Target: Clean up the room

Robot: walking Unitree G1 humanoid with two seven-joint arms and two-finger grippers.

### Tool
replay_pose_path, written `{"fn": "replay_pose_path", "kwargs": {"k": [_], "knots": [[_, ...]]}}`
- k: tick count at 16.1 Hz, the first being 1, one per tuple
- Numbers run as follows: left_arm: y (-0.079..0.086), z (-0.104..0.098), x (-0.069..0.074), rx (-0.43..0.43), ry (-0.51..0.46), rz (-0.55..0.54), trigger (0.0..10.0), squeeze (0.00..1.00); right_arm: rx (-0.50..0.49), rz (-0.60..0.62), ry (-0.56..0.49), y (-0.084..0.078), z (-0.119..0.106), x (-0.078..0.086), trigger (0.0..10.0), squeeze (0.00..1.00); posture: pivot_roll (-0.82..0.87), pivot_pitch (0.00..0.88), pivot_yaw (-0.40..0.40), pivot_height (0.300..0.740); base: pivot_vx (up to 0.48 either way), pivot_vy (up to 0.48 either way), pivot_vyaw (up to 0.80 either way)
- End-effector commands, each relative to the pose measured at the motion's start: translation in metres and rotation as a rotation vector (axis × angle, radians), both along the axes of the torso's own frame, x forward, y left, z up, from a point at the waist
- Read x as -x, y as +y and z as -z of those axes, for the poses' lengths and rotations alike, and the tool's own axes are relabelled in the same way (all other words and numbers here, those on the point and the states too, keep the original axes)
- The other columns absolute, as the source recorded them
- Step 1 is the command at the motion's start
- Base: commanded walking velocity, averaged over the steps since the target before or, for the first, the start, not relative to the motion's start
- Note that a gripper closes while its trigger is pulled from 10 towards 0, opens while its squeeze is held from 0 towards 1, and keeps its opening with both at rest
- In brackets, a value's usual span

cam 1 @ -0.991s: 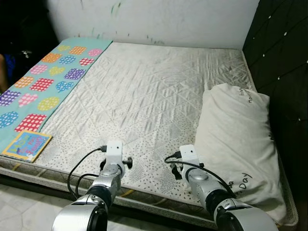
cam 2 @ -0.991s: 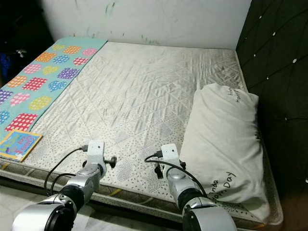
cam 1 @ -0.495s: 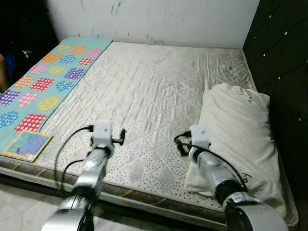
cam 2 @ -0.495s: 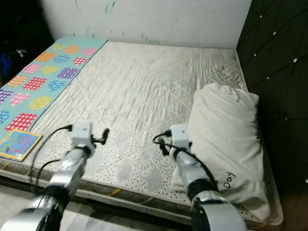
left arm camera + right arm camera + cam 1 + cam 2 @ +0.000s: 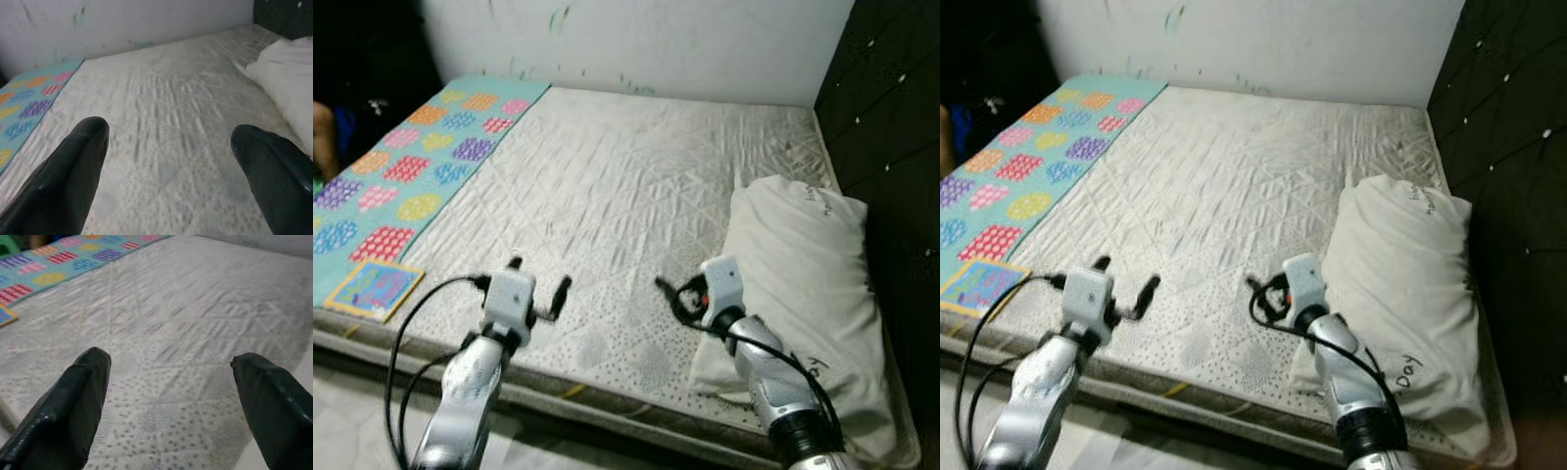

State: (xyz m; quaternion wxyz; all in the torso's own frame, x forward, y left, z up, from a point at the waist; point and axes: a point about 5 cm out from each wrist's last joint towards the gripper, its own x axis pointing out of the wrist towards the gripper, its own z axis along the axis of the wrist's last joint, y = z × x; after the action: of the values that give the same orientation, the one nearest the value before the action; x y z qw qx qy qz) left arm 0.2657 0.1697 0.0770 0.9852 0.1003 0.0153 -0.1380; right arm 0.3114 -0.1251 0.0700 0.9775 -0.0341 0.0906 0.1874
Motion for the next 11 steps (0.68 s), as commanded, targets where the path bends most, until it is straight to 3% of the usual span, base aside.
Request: {"fn": "replay_pose_path", "kwargs": {"k": [1,2,4,5,6,7,8,9,10,11], "knots": [[0.001,-0.009,0.002,-0.009,-0.020,-0.016,10.0,0.00,0.014,0.029,-0.031,0.000,-0.004,0.003,10.0,0.00,-0.11,0.000,0.010,0.740,0.000,0.000,0.00],[-0.008,-0.008,0.011,0.053,0.001,-0.020,10.0,0.00,-0.031,0.019,-0.070,0.002,-0.006,0.013,10.0,0.00,-0.13,0.000,0.009,0.740,0.000,0.000,0.00],[-0.020,-0.009,0.014,0.085,0.001,-0.022,10.0,0.00,0.012,0.059,-0.104,-0.002,-0.010,0.020,10.0,0.00,-0.15,0.000,0.015,0.740,0.000,0.000,0.00],[-0.024,-0.013,0.013,0.066,-0.021,-0.028,10.0,0.00,0.036,0.084,-0.086,-0.007,-0.010,0.024,10.0,0.00,-0.17,0.000,0.021,0.740,0.000,0.000,0.00],[-0.023,-0.015,0.012,0.082,-0.030,-0.042,10.0,0.00,-0.003,0.100,-0.059,-0.011,-0.010,0.026,10.0,0.00,-0.17,0.000,0.022,0.740,0.000,0.000,0.00],[-0.018,-0.016,0.011,0.130,-0.024,-0.078,10.0,0.00,-0.047,0.125,-0.036,-0.016,-0.010,0.029,10.0,0.00,-0.17,0.000,0.021,0.740,0.000,0.000,0.00],[-0.005,-0.014,0.012,0.160,0.002,-0.165,10.0,0.00,-0.034,0.137,0.012,-0.022,-0.006,0.033,10.0,0.00,-0.18,0.000,0.026,0.740,0.000,0.000,0.00],[-0.001,-0.013,0.013,0.156,0.006,-0.184,10.0,0.00,-0.017,0.141,0.011,-0.023,-0.006,0.034,10.0,0.00,-0.18,0.000,0.026,0.740,0.000,0.000,0.00],[0.006,-0.011,0.017,0.142,0.007,-0.215,10.0,0.00,0.094,0.107,-0.042,-0.022,-0.008,0.035,10.0,0.00,-0.18,0.000,0.026,0.740,0.000,0.000,0.00],[0.010,-0.010,0.018,0.150,0.009,-0.239,10.0,0.00,0.091,0.105,-0.055,-0.022,-0.010,0.035,10.0,0.00,-0.17,0.000,0.025,0.740,0.000,0.000,0.00]]}}
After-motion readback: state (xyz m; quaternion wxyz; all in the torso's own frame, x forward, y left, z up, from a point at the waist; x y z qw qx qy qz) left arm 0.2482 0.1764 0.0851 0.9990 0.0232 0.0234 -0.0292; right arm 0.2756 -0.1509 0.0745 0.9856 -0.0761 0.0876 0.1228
